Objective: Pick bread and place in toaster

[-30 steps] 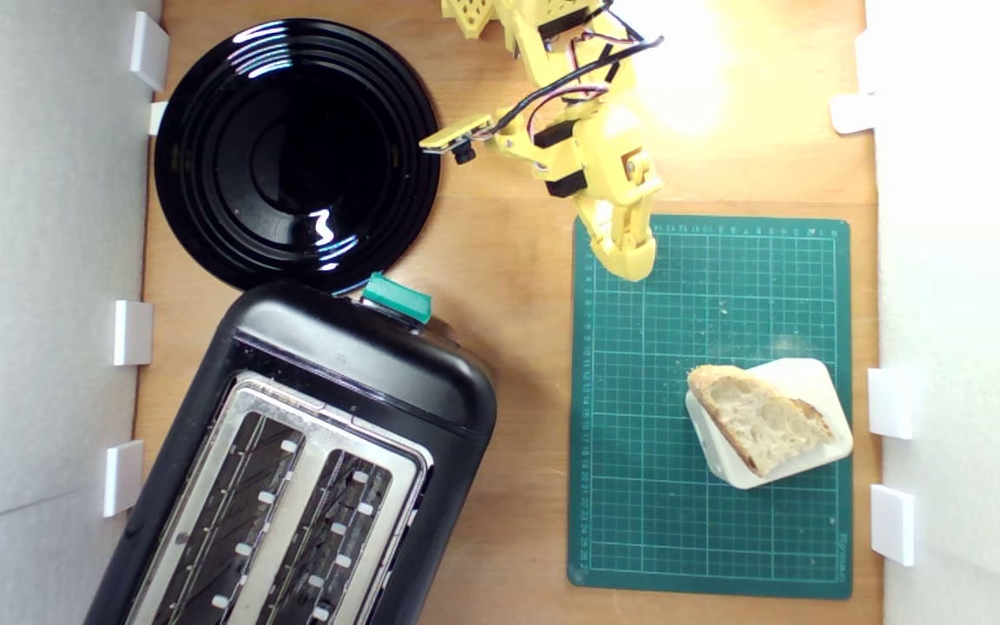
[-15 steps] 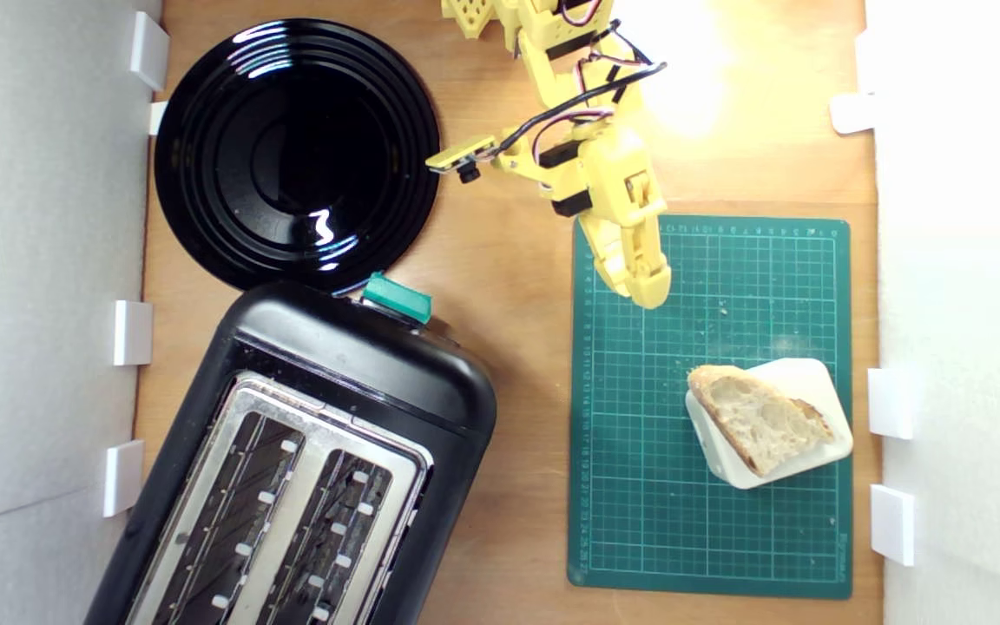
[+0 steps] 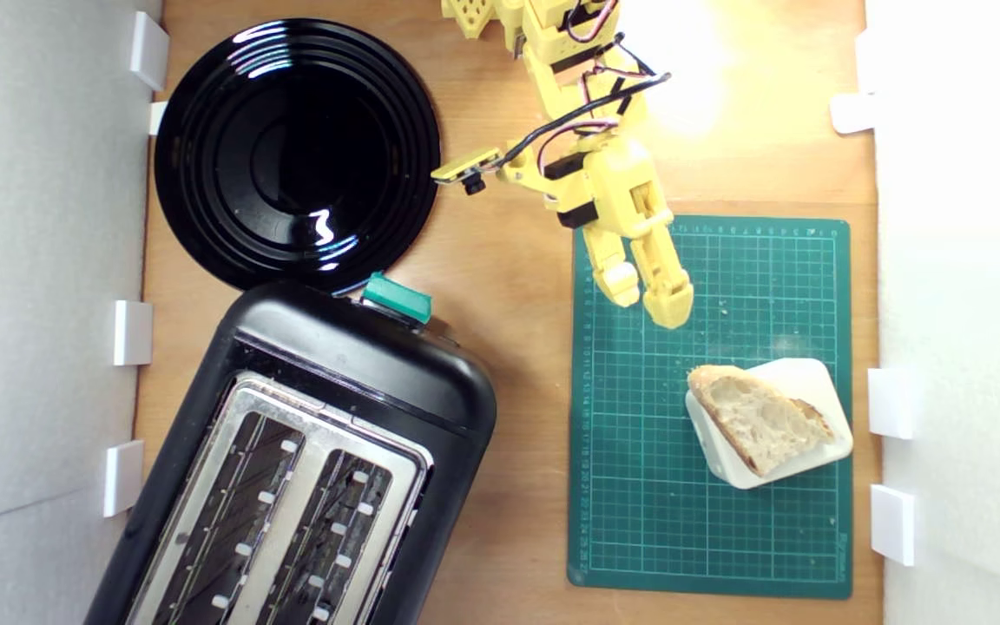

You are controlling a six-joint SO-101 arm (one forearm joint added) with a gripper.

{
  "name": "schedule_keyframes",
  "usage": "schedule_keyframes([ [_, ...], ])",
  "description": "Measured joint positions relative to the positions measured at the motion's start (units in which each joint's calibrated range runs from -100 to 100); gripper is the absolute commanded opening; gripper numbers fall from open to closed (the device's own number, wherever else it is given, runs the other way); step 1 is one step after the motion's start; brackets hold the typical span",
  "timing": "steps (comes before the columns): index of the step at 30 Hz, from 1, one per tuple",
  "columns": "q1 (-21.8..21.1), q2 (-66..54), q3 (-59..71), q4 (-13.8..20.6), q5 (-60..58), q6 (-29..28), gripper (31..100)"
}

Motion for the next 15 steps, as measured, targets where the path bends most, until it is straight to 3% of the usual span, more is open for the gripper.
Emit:
schedule_keyframes([
  [7,0.0,4.2,-5.5,0.2,0.0,0.0,94.1],
  [11,0.0,7.7,-9.5,3.3,0.0,0.0,94.1],
  [15,0.0,9.4,-12.3,2.8,-0.1,0.0,94.1],
])
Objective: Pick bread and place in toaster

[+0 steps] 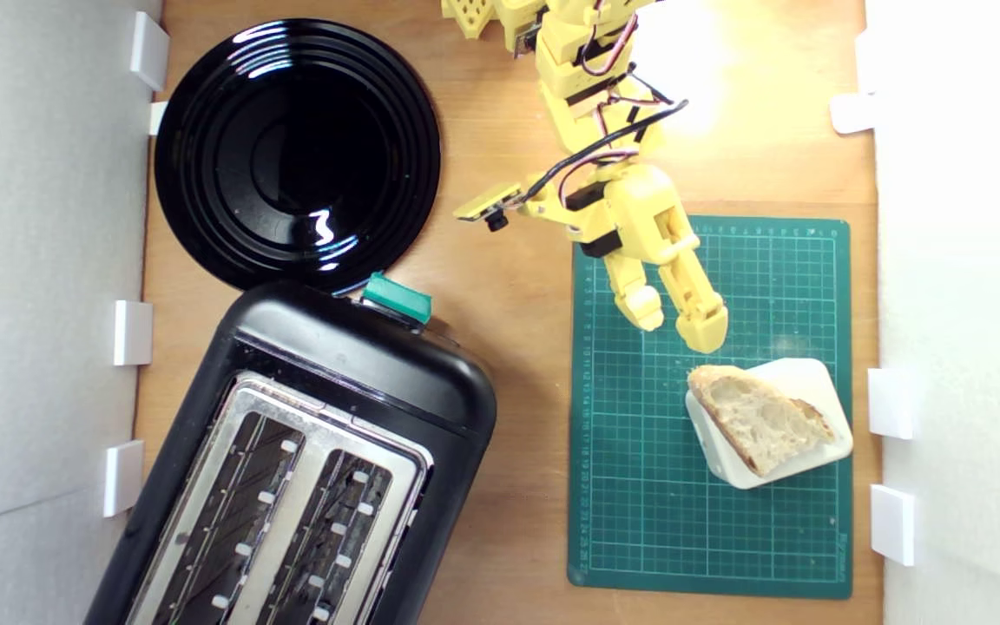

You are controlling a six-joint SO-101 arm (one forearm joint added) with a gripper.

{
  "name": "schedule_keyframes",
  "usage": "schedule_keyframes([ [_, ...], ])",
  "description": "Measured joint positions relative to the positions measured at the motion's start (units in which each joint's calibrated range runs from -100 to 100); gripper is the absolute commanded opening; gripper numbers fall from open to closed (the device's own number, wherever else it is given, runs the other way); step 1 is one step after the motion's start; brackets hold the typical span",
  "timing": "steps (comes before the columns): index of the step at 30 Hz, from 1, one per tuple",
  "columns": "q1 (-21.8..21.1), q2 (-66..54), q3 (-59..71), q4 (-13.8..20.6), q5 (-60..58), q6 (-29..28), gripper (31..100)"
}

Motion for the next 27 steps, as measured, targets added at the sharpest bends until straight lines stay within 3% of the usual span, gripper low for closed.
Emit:
schedule_keyframes([
  [6,0.0,0.7,-3.3,1.2,0.0,0.0,94.1],
  [27,-0.2,9.5,-15.1,0.4,0.0,0.1,94.1],
])
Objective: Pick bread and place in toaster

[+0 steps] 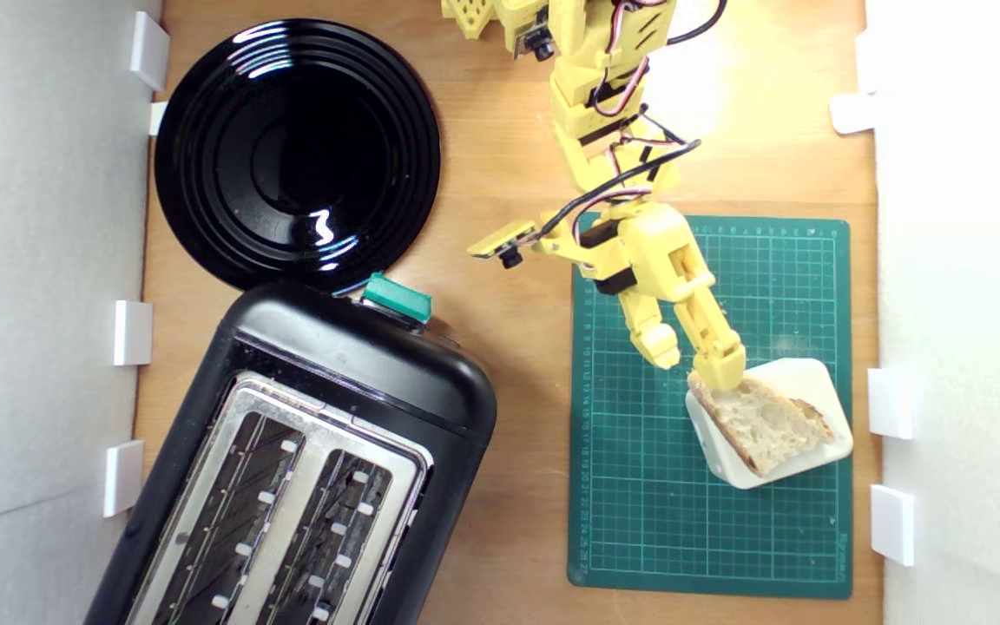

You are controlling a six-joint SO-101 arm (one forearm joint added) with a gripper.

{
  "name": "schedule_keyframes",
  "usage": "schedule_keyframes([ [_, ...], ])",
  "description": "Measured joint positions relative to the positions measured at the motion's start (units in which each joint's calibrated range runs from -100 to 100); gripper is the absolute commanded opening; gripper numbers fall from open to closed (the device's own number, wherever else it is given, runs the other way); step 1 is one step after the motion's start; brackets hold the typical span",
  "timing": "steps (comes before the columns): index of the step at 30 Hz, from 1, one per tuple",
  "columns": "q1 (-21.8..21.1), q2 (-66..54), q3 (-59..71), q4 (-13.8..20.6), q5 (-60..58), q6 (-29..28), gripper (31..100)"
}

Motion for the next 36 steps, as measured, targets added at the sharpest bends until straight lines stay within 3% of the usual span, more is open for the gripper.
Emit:
schedule_keyframes([
  [36,-3.0,6.8,-10.4,0.0,0.0,1.6,93.1],
])
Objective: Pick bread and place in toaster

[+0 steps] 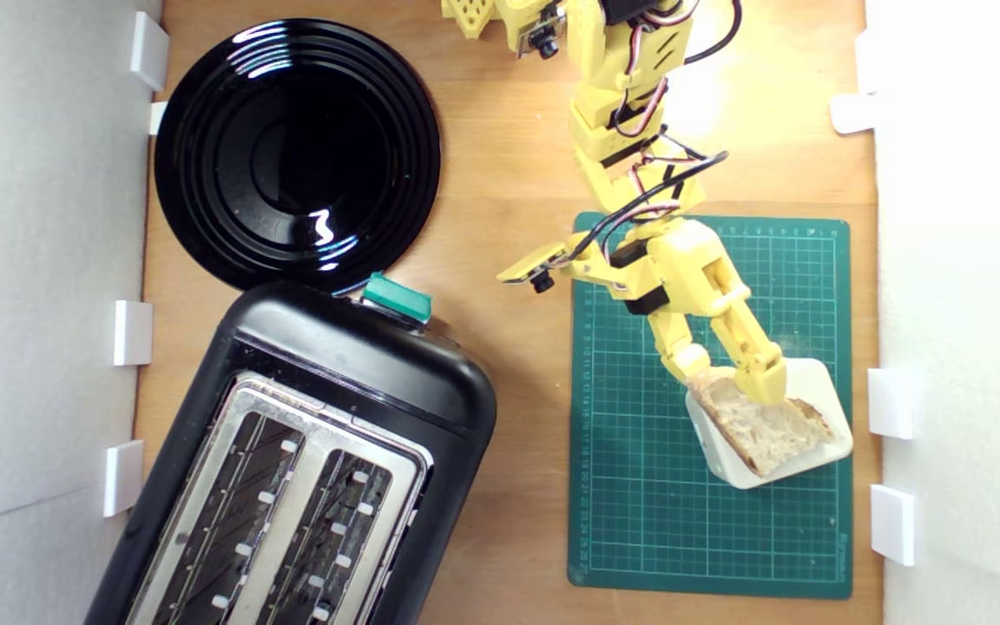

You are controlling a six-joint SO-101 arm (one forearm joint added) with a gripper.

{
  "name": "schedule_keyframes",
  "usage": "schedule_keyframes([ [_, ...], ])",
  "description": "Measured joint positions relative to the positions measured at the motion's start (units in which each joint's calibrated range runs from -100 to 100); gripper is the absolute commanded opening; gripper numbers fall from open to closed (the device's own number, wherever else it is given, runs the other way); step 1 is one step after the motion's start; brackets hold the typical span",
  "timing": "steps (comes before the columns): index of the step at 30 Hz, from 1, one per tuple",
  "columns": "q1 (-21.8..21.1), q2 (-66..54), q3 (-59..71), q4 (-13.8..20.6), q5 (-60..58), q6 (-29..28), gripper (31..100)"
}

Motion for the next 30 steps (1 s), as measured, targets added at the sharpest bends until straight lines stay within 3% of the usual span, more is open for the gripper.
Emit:
schedule_keyframes([
  [8,0.0,0.3,-0.2,0.0,0.0,0.0,70.9],
  [12,0.0,0.3,-0.2,0.0,0.0,0.0,63.4],
  [30,0.0,0.3,-0.2,0.0,0.0,0.0,59.4],
])
